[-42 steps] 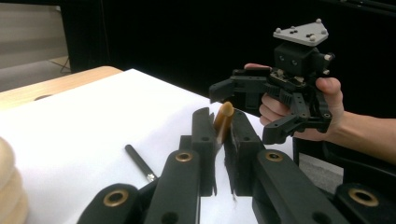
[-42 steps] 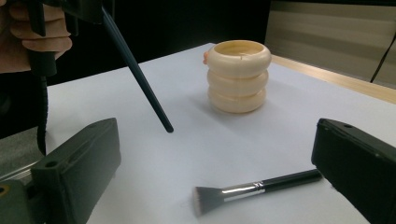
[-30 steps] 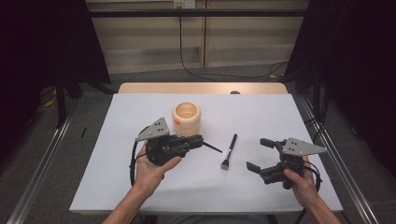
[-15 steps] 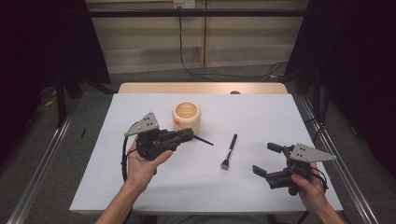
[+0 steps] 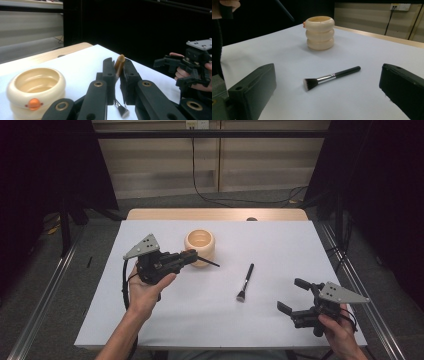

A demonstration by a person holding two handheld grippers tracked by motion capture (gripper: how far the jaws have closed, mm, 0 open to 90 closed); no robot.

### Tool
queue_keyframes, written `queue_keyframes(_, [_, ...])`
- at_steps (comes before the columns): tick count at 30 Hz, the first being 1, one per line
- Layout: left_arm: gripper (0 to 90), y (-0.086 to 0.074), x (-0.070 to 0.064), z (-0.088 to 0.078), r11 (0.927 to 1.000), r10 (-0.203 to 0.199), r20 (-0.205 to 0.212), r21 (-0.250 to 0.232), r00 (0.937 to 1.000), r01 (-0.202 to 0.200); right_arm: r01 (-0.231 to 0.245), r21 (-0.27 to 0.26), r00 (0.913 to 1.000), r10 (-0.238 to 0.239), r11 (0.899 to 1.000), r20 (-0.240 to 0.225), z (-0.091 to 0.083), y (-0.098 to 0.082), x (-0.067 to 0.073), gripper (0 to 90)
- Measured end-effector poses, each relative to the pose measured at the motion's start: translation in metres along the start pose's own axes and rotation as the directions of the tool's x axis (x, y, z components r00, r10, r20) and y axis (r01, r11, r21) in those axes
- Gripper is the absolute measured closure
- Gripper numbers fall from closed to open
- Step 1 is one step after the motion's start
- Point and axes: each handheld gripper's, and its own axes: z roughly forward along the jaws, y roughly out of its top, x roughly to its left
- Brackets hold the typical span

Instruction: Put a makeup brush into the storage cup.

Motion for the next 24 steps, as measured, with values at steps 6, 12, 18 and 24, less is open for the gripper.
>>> queue_keyframes(6, [83.6,0.006,0.011,-0.005,1.0,0.008,-0.039,-0.003,0.9992,-0.008,0.004,0.0,0.9997,-0.004,1.0,0.023,0.0,-0.001,-0.002,0.2])
queue_keyframes(12, [83.6,0.008,0.022,-0.005,0.9998,0.002,-0.057,0.022,0.9984,-0.001,0.008,-0.001,0.9996,-0.008,1.0,0.025,0.0,-0.001,-0.002,0.0])
queue_keyframes(18, [83.6,0.017,0.023,-0.004,1.0,0.003,-0.058,0.003,0.9983,-0.003,0.001,-0.003,0.9997,-0.001,1.0,0.023,0.002,-0.003,0.001,0.2])
queue_keyframes(24, [83.6,0.028,0.029,-0.001,0.9999,0.01,-0.078,0.01,0.9969,-0.01,-0.002,-0.007,0.9996,0.002,1.0,0.028,0.002,-0.003,0.001,0.0])
